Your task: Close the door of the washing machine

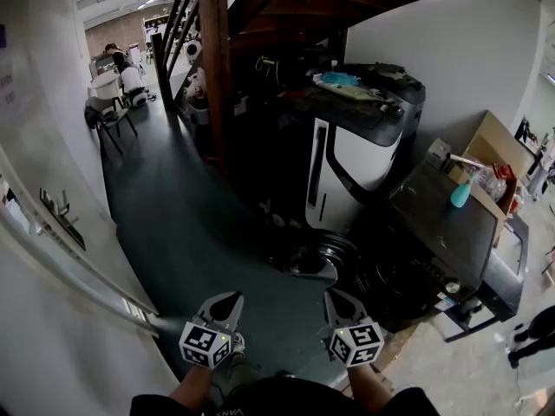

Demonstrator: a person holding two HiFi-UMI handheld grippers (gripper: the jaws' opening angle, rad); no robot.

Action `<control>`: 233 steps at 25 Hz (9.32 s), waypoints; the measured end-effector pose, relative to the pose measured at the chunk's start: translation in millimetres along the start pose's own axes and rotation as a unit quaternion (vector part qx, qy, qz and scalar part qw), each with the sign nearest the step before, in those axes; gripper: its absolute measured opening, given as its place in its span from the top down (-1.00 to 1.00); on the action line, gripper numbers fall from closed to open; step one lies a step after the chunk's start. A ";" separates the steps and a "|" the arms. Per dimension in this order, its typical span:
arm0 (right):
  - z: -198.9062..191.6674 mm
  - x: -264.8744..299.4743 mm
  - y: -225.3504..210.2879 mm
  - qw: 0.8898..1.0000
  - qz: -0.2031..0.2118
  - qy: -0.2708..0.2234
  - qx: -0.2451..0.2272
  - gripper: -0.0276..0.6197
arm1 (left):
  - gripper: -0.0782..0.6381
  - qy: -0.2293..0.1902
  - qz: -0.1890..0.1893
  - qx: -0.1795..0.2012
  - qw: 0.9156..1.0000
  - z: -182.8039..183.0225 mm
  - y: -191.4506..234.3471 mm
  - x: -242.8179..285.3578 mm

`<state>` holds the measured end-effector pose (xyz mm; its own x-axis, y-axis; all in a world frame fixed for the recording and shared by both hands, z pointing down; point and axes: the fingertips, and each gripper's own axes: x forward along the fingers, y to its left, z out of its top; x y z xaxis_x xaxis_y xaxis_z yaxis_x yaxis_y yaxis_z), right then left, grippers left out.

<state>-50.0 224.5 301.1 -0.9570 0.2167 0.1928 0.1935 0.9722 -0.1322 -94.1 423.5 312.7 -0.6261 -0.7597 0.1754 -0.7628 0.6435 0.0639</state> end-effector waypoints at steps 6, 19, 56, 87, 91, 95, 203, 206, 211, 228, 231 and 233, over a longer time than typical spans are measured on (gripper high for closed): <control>4.8 10.6 -5.9 0.999 0.003 -0.026 0.026 0.90 | 0.64 0.002 -0.019 0.008 1.000 1.8 0.1 18.7; 15.2 82.1 -32.9 0.997 -0.058 -0.020 0.048 0.27 | 0.07 0.072 -0.126 0.001 0.989 -10.1 56.1 121.9; -100.4 120.0 -144.8 0.936 -0.306 0.031 0.170 0.28 | -0.26 0.269 -0.345 0.176 0.882 -209.9 88.5 444.3; -172.5 55.2 -147.9 0.911 -0.329 0.029 0.246 0.33 | -0.34 0.364 -0.364 0.078 0.854 -263.9 31.7 404.3; -174.8 42.2 -145.8 0.907 -0.342 0.018 0.244 0.33 | -0.28 0.369 -0.393 0.062 0.840 -268.1 5.9 374.9; -181.3 22.1 -143.9 0.895 -0.369 0.008 0.252 0.34 | -0.23 0.374 -0.417 0.044 0.828 -272.9 -21.0 351.5; -374.5 -167.9 -560.8 0.779 -0.522 -0.035 0.347 0.72 | 0.66 0.233 -0.504 0.078 0.828 -252.6 -462.5 532.6; -373.7 -166.8 -561.5 0.780 -0.521 -0.036 0.345 0.73 | 0.75 0.215 -0.463 0.090 0.855 -249.3 -438.4 545.8; -376.2 -166.1 -561.1 0.781 -0.521 -0.032 0.344 0.76 | 0.75 0.196 -0.414 0.105 0.883 -245.0 -409.5 564.7; -375.9 -162.3 -564.7 0.788 -0.520 -0.012 0.329 0.78 | 0.75 0.189 -0.416 0.108 0.883 -253.1 -410.7 567.1; -375.8 -162.5 -569.6 0.794 -0.514 -0.013 0.323 0.78 | 0.75 0.188 -0.413 0.106 0.885 -254.4 -412.2 569.0; -374.0 -162.2 -572.4 0.799 -0.509 -0.014 0.320 0.79 | 0.75 0.190 -0.413 0.103 0.885 -255.4 -413.4 569.9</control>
<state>75.4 -333.7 709.1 -0.5538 -0.6683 0.4966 -0.8300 0.3963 -0.3924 -94.4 -251.5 637.2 0.2282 -0.8514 0.4722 -0.9726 -0.1775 0.1500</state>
